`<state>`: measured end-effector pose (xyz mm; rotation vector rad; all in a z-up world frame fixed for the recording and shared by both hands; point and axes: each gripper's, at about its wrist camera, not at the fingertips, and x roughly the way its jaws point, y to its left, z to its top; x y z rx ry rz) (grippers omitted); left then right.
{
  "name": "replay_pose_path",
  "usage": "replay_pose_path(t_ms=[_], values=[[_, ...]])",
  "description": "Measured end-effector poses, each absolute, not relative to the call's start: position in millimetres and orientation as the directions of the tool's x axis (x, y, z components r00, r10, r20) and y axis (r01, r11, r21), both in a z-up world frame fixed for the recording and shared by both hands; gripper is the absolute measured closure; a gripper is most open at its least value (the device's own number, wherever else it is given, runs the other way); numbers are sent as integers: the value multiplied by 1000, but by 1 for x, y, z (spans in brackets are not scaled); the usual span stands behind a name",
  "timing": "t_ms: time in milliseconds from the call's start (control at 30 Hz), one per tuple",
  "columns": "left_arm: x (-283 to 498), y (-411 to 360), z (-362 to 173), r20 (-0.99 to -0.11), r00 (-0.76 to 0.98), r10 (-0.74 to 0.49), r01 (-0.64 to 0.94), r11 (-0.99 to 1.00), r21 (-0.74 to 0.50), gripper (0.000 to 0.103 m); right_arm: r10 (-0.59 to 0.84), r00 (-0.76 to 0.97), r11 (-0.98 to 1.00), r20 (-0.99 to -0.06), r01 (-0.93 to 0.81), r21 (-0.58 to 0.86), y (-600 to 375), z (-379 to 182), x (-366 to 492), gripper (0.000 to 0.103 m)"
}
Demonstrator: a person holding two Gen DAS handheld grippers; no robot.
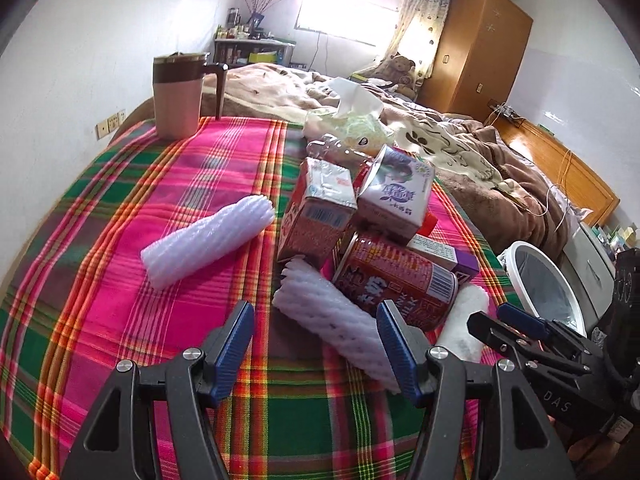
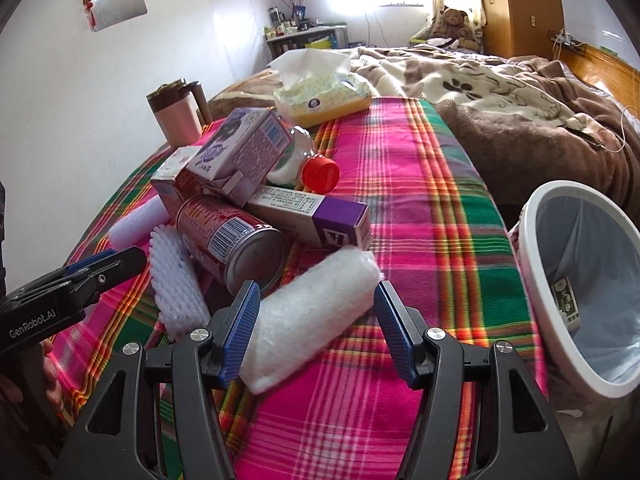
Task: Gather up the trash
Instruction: 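Grasp the white fuzzy roll with the right gripper while the left gripper grasps the lavender foam mesh, then carry the white roll and lavender foam mesh over the white bin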
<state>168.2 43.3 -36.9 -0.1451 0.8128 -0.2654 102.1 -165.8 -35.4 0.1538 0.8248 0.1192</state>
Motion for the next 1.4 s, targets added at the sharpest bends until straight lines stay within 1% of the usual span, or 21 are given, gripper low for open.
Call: replay_pose_path(t_ms=[300, 400, 533, 567, 633, 700, 833, 1133, 1300, 1333, 1400], values=[[178, 40, -42, -695, 625, -355, 194, 933, -302, 40, 131, 623, 988, -771, -16, 155, -155, -49, 112, 39], [182, 36, -45, -708, 612, -352, 192, 935, -299, 40, 152, 616, 983, -773, -10, 185, -159, -50, 112, 39], [185, 31, -50, -719, 596, -359, 185, 932, -312, 40, 157, 615, 982, -773, -13, 189, -158, -50, 111, 40], [185, 30, -52, -722, 591, -360, 184, 932, -313, 40, 158, 616, 982, -772, -14, 190, -158, -50, 110, 41], [187, 29, -56, -732, 579, -359, 175, 932, -318, 40, 182, 617, 977, -766, -25, 212, -157, -50, 110, 51], [187, 28, -58, -735, 576, -357, 168, 932, -321, 40, 199, 616, 974, -762, -35, 226, -158, -51, 110, 53], [187, 25, -62, -749, 570, -339, 159, 939, -304, 40, 237, 619, 963, -749, -45, 267, -163, -52, 109, 62], [185, 24, -66, -755, 565, -332, 124, 939, -320, 40, 276, 625, 952, -730, -75, 296, -164, -50, 107, 75], [183, 22, -66, -759, 563, -327, 110, 940, -324, 40, 263, 648, 957, -714, -80, 279, -166, -45, 103, 78], [183, 20, -66, -758, 563, -330, 112, 939, -325, 42, 261, 651, 957, -713, -79, 278, -167, -45, 102, 78], [183, 18, -66, -755, 561, -339, 116, 935, -334, 50, 260, 653, 957, -711, -74, 282, -169, -45, 102, 78]])
